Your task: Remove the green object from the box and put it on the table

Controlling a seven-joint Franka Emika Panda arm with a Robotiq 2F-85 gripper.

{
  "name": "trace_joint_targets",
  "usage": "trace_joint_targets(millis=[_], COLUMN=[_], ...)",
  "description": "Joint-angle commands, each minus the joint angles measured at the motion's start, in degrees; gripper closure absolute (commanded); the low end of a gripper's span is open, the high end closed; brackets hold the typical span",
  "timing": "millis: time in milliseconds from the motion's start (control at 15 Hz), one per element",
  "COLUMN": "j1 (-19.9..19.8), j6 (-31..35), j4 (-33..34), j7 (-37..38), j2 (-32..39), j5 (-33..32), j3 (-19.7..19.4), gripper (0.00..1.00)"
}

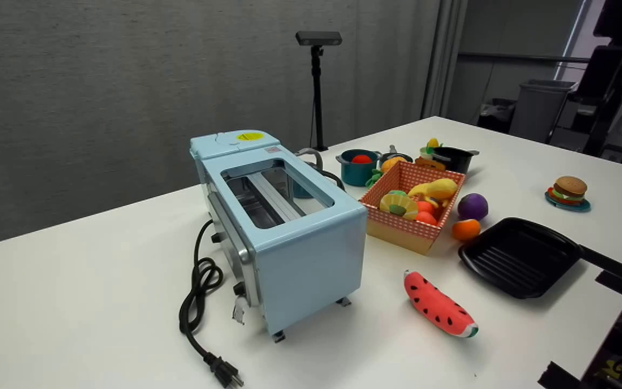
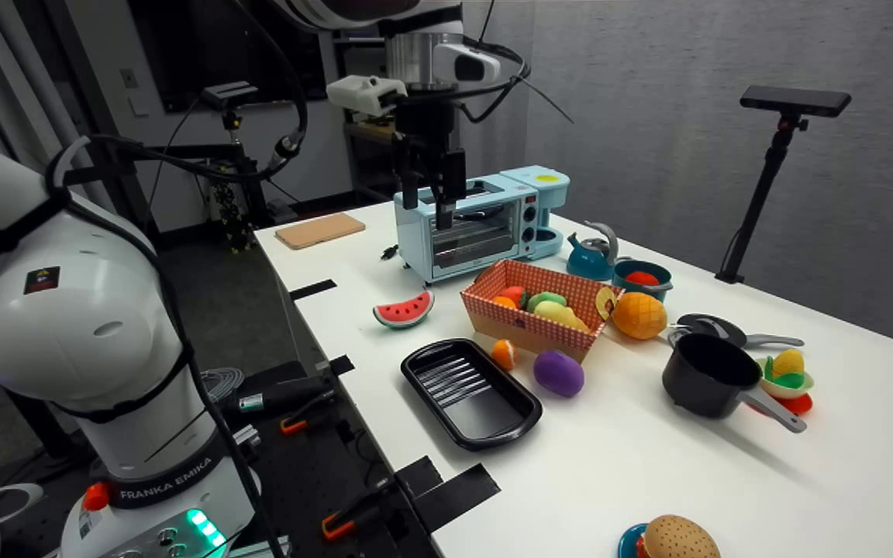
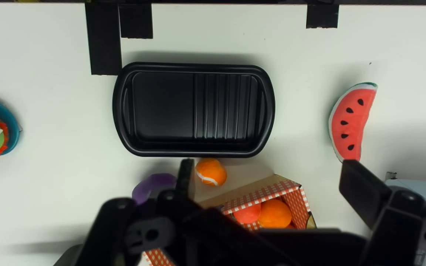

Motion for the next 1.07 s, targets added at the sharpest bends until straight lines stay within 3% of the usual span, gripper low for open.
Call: trace_joint_targets(millis=[0,467,733,1000], j1=[0.0,0.0,-0.7,-1.3], j6=[-0.1,-0.1,3.6,8.9], j4=[0.1,0.1,0.6,4.2], j7=[0.0,0.0,1.0,0.7], j2=[0.0,0.0,1.2,7.1], j5=[0.0,0.0,-1.5,-1.3], j3=[0.0,0.0,0.7,-0.2], gripper=[0.0,0.0,0.0,0.0])
